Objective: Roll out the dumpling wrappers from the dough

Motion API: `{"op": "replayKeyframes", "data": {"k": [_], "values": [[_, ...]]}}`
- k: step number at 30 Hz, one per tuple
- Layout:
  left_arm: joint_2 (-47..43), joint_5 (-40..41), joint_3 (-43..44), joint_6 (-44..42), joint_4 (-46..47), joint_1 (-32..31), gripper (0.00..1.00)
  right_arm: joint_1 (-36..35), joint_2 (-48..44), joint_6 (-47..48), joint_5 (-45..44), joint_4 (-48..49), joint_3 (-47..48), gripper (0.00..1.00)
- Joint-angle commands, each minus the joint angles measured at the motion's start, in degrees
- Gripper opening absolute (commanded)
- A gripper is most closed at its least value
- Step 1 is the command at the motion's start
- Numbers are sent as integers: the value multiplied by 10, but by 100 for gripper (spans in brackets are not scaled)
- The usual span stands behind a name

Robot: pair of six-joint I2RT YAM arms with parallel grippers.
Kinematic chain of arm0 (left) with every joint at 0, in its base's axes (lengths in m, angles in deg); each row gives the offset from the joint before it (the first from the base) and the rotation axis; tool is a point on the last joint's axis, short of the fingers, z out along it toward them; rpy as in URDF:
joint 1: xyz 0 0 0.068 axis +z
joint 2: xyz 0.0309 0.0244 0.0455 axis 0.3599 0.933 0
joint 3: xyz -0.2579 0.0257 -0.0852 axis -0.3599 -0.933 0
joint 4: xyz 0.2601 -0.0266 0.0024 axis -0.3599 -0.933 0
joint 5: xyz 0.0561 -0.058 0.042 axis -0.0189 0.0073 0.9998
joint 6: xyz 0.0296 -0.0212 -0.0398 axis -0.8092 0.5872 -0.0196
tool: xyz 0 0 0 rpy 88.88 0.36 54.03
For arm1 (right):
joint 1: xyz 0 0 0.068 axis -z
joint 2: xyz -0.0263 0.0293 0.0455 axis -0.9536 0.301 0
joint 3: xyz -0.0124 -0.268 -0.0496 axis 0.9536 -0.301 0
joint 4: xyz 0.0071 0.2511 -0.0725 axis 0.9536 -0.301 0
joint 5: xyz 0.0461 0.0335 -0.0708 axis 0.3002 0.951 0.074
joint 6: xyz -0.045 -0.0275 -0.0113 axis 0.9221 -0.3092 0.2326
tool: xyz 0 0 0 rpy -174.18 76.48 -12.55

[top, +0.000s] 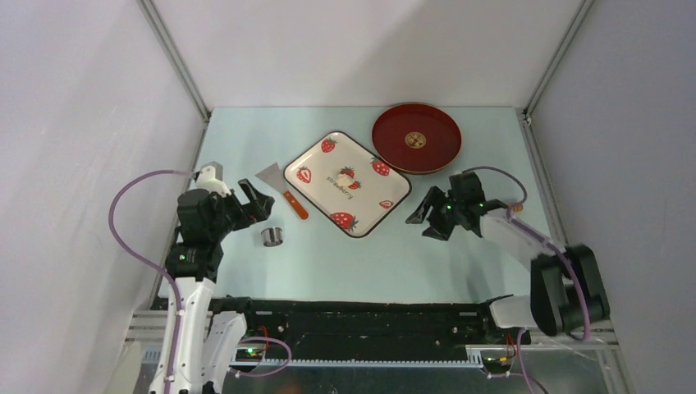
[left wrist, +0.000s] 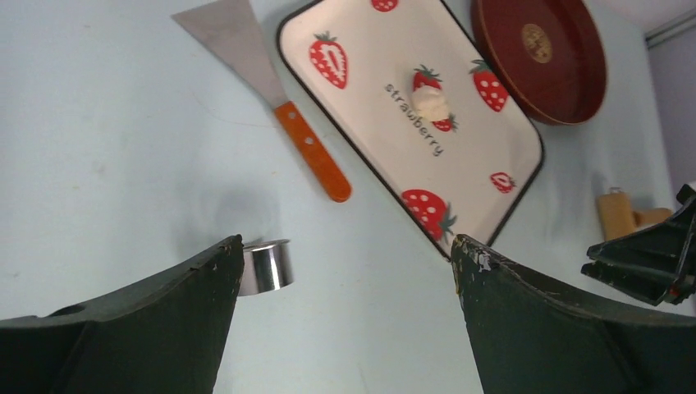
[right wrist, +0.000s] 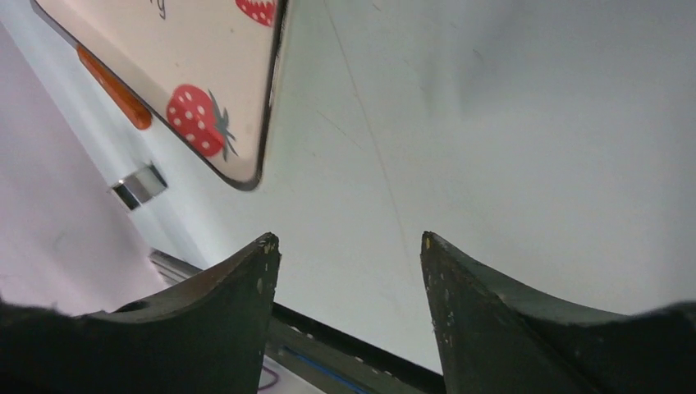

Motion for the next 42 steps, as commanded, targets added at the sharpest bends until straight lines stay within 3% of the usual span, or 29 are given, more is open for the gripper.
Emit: {"op": "replayKeyframes", "data": {"k": [1,6,11,16,25,32,42], "values": [[-37,54,-11,-57,-11,5,100,-35,111,-84,20,145,55,65],[-37,62,-12,-57,-8,5,100,-60,253,-134,46,205,107,51],[-32,45,-10,-58,-8,4,100,-72,323,-189,61,274,128,42],[-33,40,-11,-59,-8,5,100,-80,362,-185,42,244,162,32],[-36,45,-11,-58,-8,4,100,-84,382,-109,-10,93,226,0],[-33,40,-12,-58,-7,4,100,-46,315,20,-68,-46,254,0],[-34,37,-13,-58,-6,4,100,43,295,224,-103,-214,269,0]]}}
